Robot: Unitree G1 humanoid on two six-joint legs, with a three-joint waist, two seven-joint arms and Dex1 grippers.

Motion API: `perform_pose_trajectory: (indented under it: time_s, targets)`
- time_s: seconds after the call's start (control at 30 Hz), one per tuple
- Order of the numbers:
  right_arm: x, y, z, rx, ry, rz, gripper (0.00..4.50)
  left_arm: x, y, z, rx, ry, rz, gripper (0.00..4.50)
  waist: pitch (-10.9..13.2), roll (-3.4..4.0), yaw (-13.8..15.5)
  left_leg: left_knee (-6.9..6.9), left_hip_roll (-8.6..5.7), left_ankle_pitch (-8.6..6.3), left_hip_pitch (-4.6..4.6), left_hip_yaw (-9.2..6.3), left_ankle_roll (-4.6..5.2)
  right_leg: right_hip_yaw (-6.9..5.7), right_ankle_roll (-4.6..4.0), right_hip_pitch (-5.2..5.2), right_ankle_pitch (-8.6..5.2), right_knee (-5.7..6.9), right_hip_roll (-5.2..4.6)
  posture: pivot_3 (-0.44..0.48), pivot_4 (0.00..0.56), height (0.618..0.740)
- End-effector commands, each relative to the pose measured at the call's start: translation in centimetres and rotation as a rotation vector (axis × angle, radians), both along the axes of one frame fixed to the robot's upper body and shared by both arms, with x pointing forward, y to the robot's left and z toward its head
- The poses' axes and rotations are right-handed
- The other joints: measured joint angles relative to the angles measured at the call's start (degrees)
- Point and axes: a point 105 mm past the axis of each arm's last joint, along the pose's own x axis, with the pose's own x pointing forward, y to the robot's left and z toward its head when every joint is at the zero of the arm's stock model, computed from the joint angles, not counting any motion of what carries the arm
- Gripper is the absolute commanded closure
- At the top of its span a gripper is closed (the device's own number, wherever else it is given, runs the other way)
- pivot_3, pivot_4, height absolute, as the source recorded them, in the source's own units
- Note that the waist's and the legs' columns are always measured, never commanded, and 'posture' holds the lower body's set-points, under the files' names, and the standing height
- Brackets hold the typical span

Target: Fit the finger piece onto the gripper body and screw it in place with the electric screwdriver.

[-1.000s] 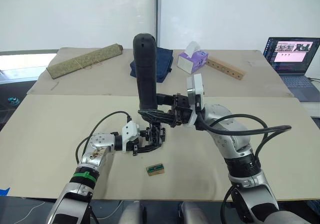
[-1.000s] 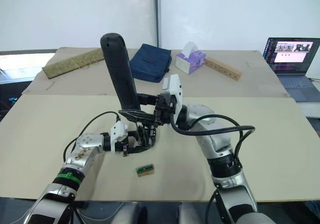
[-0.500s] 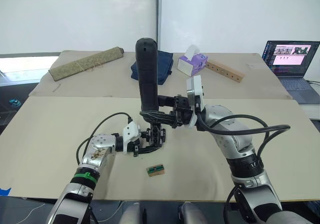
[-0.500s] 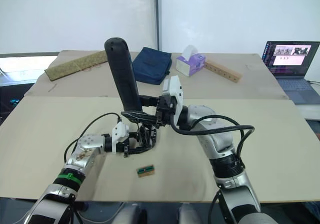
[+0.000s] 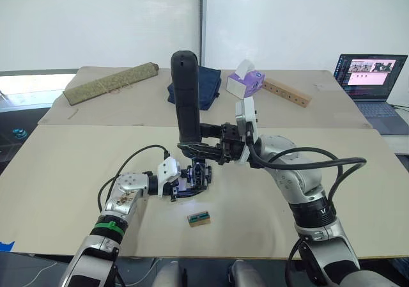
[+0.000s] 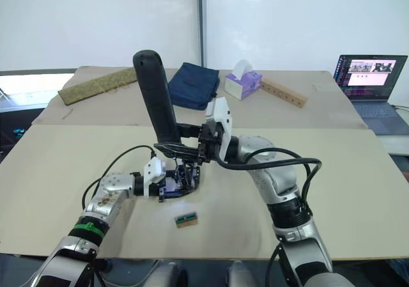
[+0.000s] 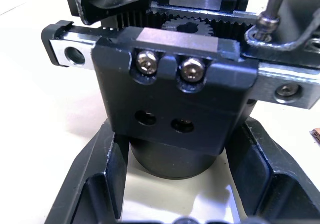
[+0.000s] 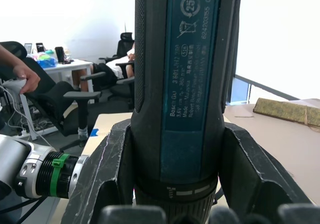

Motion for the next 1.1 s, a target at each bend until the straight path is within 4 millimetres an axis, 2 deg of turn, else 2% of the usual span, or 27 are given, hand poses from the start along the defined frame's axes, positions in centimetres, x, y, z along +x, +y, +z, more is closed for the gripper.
perform_pose_trajectory:
  time_s: [0.03,0.43,0.6,0.83,0.97,1.1]
  targets:
    - [0.8,0.0,-4.5,-0.123,0.102,-0.036,2.57,-0.5,-0.4,-0.3,-0.002,0.01,-0.024,2.21,-0.01,0.0,-0.02,-0.01,0.0,0.0,0.01,0.0,0.0,0.0,0.0,0.01,0.0,0.0,0.0,0.0,0.15,0.74]
    - [0.7,0.0,-3.1,-0.087,0.052,-0.019,2.57,-0.6,-0.4,-0.4,-0.001,0.01,-0.025,2.21,-0.01,0.0,-0.04,-0.03,0.01,0.0,0.04,0.0,0.0,0.01,0.0,0.02,0.0,-0.01,0.0,0.0,0.15,0.74]
    - [0.1,0.1,-0.8,-0.03,0.001,0.018,2.57,-0.6,-0.3,-0.5,-0.001,0.013,-0.022,2.21,-0.01,0.0,-0.06,-0.02,0.02,0.0,0.02,0.0,0.0,0.01,0.0,0.01,0.0,-0.01,0.0,0.0,0.15,0.74]
    - [-1.3,-0.3,5.0,0.119,-0.155,0.092,2.57,-0.7,-0.2,-1.0,0.013,0.027,-0.017,2.21,0.05,0.01,-0.04,-0.01,0.03,0.0,-0.17,-0.01,0.0,0.0,0.0,-0.15,0.0,-0.03,-0.02,0.0,0.15,0.74]
    - [-1.6,-0.7,6.7,0.156,-0.209,0.105,2.57,-0.8,-0.1,-1.3,0.021,0.036,-0.015,2.21,0.08,0.0,-0.03,-0.01,0.03,0.0,-0.19,-0.02,0.0,0.0,0.0,-0.17,0.0,-0.03,-0.03,0.0,0.15,0.74]
    - [-2.1,-1.0,7.2,0.167,-0.233,0.133,2.57,-0.8,-0.1,-1.4,0.017,0.053,-0.012,2.21,0.08,0.0,-0.05,-0.02,0.04,0.0,-0.19,-0.04,0.0,-0.02,0.0,-0.16,0.0,-0.05,-0.03,0.0,0.15,0.74]
